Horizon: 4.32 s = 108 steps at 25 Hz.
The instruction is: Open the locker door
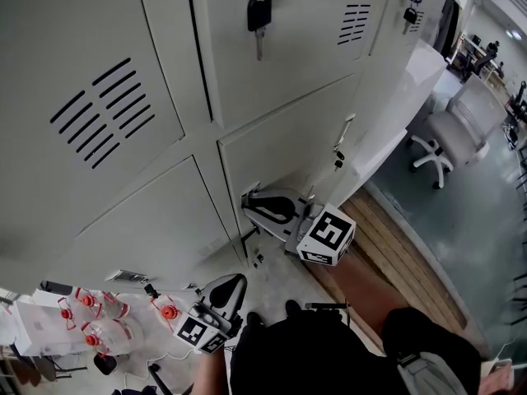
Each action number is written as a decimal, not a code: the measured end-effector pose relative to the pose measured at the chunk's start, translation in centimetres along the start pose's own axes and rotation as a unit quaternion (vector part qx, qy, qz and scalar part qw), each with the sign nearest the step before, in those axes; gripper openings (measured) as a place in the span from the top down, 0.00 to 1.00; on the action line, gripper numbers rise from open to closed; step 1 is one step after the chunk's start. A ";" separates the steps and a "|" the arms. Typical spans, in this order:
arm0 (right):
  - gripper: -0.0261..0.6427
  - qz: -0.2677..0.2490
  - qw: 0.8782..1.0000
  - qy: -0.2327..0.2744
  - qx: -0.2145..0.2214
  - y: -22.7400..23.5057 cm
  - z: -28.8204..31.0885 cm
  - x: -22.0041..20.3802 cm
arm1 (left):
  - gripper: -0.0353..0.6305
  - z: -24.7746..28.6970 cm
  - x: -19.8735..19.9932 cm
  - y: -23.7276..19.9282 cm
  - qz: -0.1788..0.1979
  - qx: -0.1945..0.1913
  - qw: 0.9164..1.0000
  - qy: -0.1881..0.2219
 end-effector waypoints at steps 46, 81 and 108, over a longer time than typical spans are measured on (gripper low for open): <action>0.87 0.001 0.999 0.018 0.042 -1.0 -8.9 -0.5 | 0.92 2.3 1.3 0.5 0.056 0.009 0.998 -0.038; 0.87 0.010 0.981 0.057 0.185 3.7 -17.5 -1.5 | 0.92 9.0 0.4 5.5 0.078 0.002 0.996 -0.041; 0.87 0.019 0.964 0.071 0.255 6.1 -18.8 -2.0 | 0.92 6.1 -1.7 12.3 0.086 0.090 0.992 -0.015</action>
Point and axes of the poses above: the fingertips, and each gripper's own axes: z forward along the fingers, y to its right, x out of its top, the point moved 10 cm from there along -z, backward along the fingers, and after that the axes turned 12 degrees about -x, right-handed, at the moved point
